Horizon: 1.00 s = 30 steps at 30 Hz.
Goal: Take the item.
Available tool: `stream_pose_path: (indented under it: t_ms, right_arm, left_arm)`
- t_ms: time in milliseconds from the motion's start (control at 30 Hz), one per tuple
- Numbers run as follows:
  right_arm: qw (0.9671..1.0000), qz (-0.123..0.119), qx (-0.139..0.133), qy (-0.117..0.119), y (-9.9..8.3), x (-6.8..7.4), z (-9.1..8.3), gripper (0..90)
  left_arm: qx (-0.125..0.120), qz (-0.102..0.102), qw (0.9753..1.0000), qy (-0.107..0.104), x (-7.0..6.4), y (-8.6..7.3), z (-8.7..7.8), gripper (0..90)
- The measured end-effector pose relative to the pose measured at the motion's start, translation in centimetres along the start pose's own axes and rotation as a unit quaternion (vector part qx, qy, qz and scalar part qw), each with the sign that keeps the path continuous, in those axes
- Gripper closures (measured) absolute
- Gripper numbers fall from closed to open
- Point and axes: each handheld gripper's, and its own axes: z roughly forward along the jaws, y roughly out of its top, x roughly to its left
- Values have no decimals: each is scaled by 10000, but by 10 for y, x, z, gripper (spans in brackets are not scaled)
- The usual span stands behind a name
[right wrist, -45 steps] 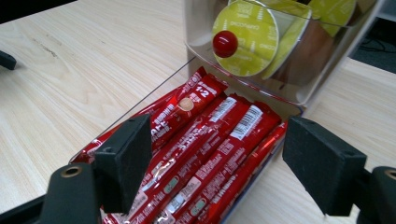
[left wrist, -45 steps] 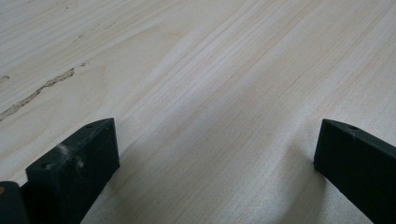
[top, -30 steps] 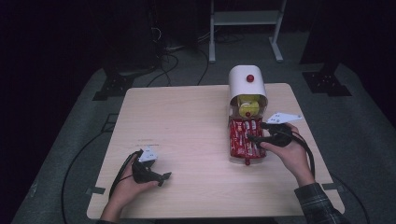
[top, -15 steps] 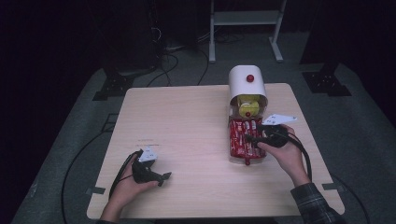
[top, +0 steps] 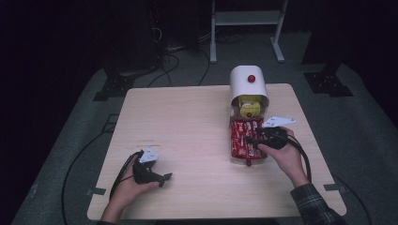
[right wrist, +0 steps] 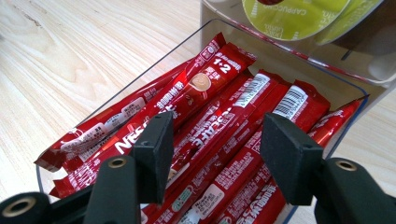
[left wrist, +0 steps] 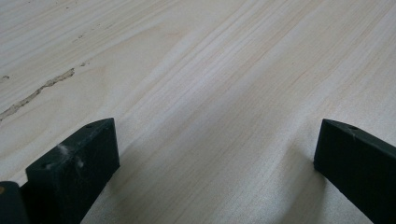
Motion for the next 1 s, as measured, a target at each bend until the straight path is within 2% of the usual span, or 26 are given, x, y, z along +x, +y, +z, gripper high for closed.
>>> stream_pose_path:
  t_ms: [333, 467, 667, 867, 1000]
  right_arm:
    - [10000, -39, 66, 55, -1, 4, 4, 508]
    - [9999, -108, 121, -45, -1, 5, 6, 555]
    - [9999, -1, 125, -64, -2, 4, 5, 603]
    - [9996, 267, 126, -11, -2, 1, 3, 663]
    - [9992, 362, 180, -41, -2, 0, 1, 713]
  left_arm:
    - [1, 1, 10000, 0, 0, 0, 0, 0]
    - [-1, -1, 10000, 0, 0, 0, 0, 0]
    - [0, 0, 10000, 0, 0, 0, 0, 0]
    - [0, -1, 10000, 0, 0, 0, 0, 0]
    - [1, -1, 10000, -1, 0, 0, 0, 0]
